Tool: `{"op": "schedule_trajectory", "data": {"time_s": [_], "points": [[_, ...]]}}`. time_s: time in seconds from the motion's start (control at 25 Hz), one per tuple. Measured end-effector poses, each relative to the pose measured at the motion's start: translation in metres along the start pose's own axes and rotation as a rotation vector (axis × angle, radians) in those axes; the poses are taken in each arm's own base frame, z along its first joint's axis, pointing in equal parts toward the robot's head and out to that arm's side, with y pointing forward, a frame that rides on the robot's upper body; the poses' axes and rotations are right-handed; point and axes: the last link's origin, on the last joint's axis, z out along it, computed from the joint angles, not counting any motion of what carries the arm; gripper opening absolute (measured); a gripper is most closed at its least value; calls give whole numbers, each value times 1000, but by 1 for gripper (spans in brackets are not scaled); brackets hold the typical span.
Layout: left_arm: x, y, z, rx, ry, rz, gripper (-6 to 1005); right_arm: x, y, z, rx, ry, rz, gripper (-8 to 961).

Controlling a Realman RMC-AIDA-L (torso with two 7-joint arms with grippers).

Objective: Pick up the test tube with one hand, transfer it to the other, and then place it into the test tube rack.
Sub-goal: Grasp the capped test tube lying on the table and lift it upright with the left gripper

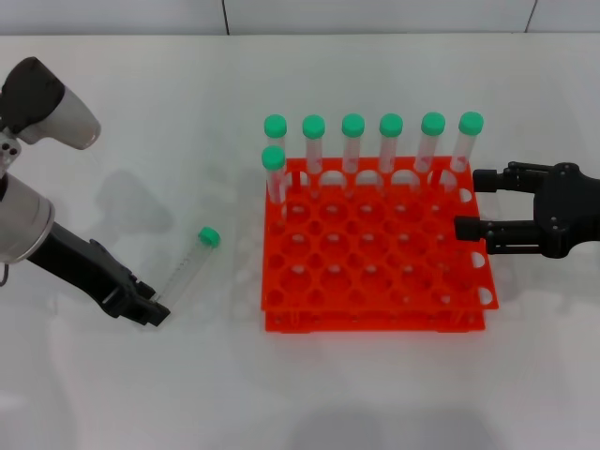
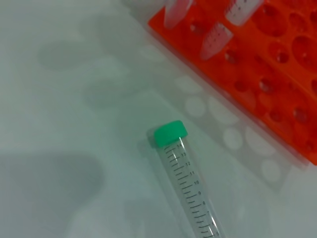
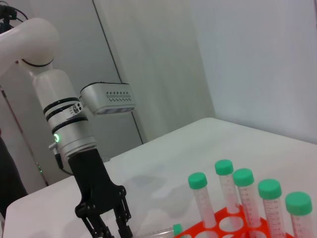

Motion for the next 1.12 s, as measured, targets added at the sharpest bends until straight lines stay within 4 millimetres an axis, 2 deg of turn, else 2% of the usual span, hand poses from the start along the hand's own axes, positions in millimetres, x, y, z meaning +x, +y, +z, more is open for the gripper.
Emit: {"op": "schedule_trajectory", "data": {"time_s": [0.72, 0.96, 1.12], "points": [[1, -1, 3, 2, -4, -12, 355, 0, 0, -1, 2, -2, 1, 812], [1, -1, 3, 3, -5, -17, 272, 0, -1, -1, 4, -3, 1, 812], [2, -2, 2, 6, -3, -22, 272, 0, -1, -1, 5, -4, 1, 812]]}}
